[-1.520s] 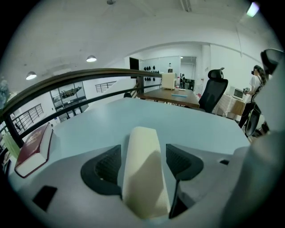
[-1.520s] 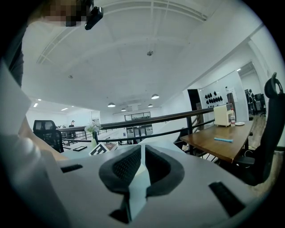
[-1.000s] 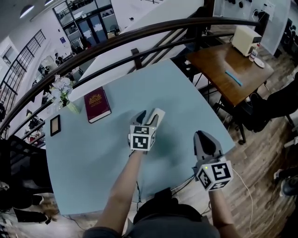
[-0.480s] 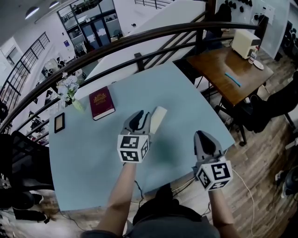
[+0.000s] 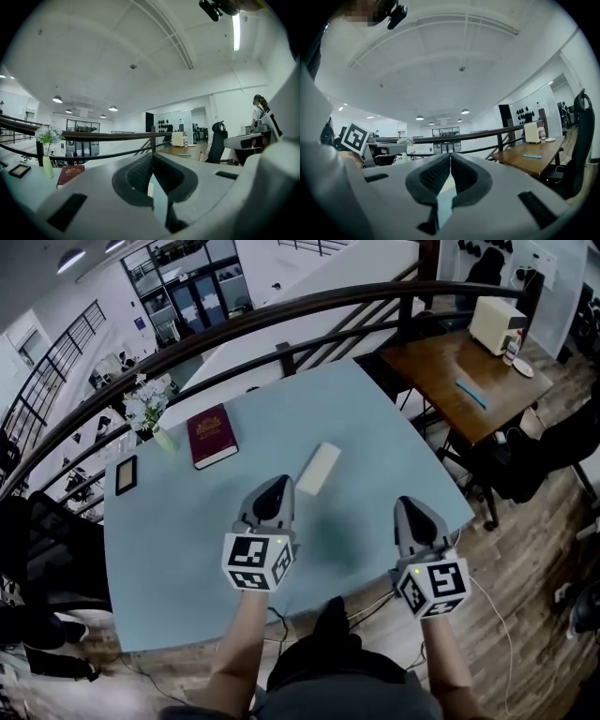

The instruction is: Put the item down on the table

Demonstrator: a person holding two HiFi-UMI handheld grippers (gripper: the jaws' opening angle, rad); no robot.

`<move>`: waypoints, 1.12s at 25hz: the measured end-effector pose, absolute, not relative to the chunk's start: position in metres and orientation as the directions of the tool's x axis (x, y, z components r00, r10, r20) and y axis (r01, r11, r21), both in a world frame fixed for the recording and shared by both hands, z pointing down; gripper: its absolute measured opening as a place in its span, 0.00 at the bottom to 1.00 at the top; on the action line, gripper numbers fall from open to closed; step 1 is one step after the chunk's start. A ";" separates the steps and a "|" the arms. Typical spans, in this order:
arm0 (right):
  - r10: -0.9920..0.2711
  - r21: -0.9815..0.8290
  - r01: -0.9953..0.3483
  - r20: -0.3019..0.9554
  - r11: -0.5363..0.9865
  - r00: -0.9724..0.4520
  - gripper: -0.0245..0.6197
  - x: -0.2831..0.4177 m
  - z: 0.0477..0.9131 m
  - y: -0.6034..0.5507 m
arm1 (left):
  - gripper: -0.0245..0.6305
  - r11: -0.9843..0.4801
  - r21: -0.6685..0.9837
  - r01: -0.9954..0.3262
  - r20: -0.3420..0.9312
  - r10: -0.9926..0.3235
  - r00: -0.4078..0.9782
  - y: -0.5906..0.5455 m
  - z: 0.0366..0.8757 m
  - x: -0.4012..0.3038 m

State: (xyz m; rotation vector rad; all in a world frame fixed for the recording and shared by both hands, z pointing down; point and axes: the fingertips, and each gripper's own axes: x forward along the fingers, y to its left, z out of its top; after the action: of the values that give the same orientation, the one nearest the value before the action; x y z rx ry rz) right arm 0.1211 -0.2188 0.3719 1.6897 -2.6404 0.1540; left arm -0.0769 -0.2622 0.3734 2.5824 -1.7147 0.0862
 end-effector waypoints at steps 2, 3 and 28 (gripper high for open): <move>-0.902 -0.074 -0.903 0.057 0.423 -0.427 0.03 0.119 0.372 -0.216 | 0.04 -0.377 0.001 -0.926 0.062 -0.924 0.377 -0.254 0.372 -0.082; -0.900 -0.069 -0.901 0.056 0.428 -0.431 0.03 0.117 0.372 -0.214 | 0.04 -0.372 0.000 -0.928 0.060 -0.927 0.371 -0.251 0.372 -0.084; -0.902 -0.040 -0.902 0.032 0.430 -0.431 0.03 0.132 0.364 -0.202 | 0.04 -0.330 -0.003 -0.944 0.045 -0.943 0.330 -0.228 0.366 -0.081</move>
State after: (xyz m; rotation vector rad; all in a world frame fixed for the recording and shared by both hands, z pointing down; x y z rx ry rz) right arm 0.1317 -0.2020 0.3637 1.6723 -2.6510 0.0796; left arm -0.0813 -0.2284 0.3658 2.5428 -1.8040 0.0600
